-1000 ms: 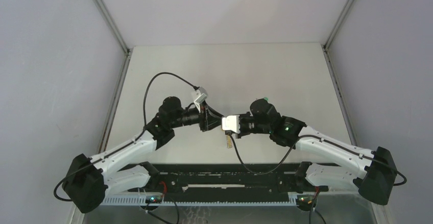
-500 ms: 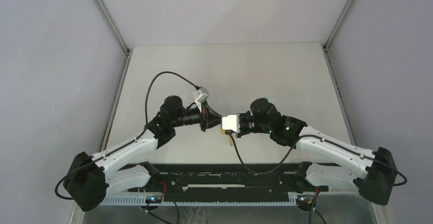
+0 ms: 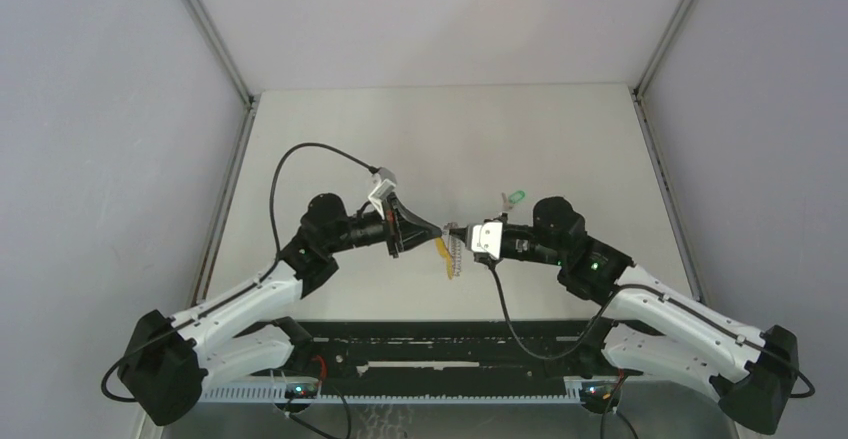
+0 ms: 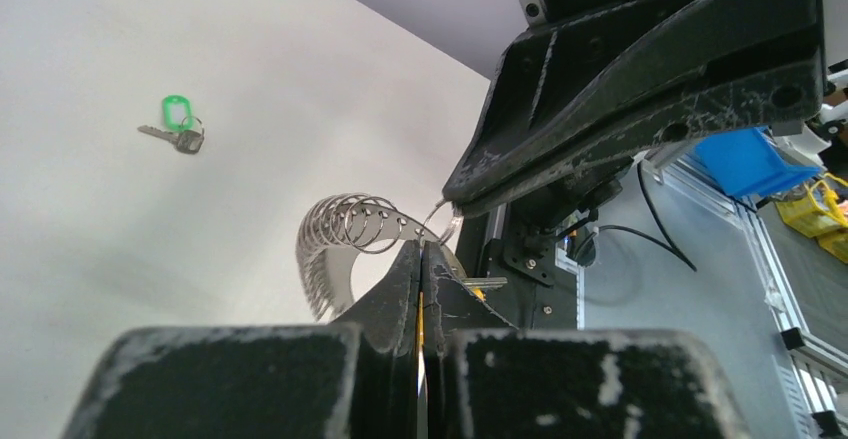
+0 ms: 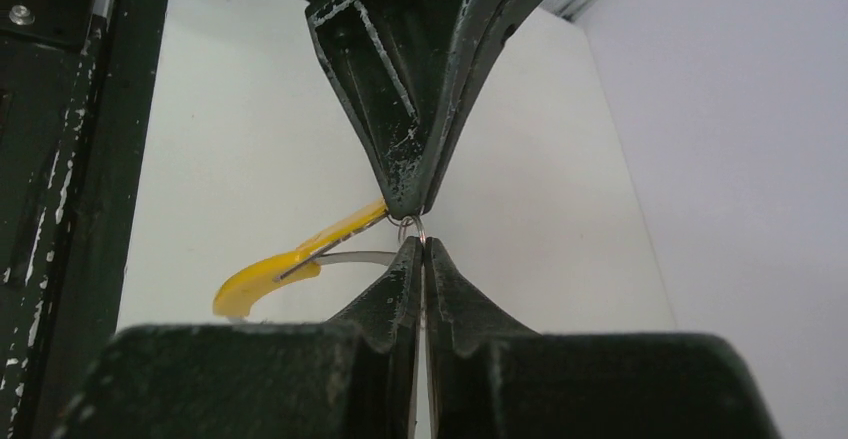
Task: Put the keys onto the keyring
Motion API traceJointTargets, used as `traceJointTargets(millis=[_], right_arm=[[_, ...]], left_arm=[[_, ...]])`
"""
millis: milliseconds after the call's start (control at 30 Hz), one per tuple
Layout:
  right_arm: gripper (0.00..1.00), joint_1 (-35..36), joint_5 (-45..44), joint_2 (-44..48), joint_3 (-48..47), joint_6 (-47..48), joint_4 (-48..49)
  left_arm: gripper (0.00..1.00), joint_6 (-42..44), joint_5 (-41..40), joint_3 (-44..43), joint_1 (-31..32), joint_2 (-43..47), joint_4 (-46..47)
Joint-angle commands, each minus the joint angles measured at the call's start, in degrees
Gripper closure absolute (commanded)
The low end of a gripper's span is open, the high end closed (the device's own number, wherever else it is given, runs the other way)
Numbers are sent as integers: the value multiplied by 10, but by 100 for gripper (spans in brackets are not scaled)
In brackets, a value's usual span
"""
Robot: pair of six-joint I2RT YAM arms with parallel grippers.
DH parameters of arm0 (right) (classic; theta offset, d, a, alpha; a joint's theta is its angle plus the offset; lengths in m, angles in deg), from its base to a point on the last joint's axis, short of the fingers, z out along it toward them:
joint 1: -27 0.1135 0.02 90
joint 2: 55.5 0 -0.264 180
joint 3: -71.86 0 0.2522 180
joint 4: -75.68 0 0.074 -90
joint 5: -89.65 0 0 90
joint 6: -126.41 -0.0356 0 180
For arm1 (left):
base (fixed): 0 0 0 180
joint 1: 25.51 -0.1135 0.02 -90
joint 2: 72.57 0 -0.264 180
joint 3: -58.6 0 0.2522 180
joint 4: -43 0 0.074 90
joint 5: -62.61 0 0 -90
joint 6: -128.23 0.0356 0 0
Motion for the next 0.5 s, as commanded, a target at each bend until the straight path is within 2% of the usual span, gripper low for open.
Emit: traceJointTargets(millis=[0,100,200,300,367,467], right_arm=[[100,-20,66,41,21,-50,139],[100,-23,86,44,39,-75,197],[100,-23,90,29,35,-78,199],[100,-24,78,15,14,-70,134],[99,-24,60,6,-8,-59,66],[83,-22,30,6,-30,-48,-11]], left_arm=[[100,-28,0,17,-14,-4,21],[100,-55,14,22,-13,-16,67],[100,-74,28,24,-13,-21,104],[100,-53,17,23,-13,-9,92],[100,-19,7,9,-13,-4,44],[100,19,-2,-7,-13,0,-22]])
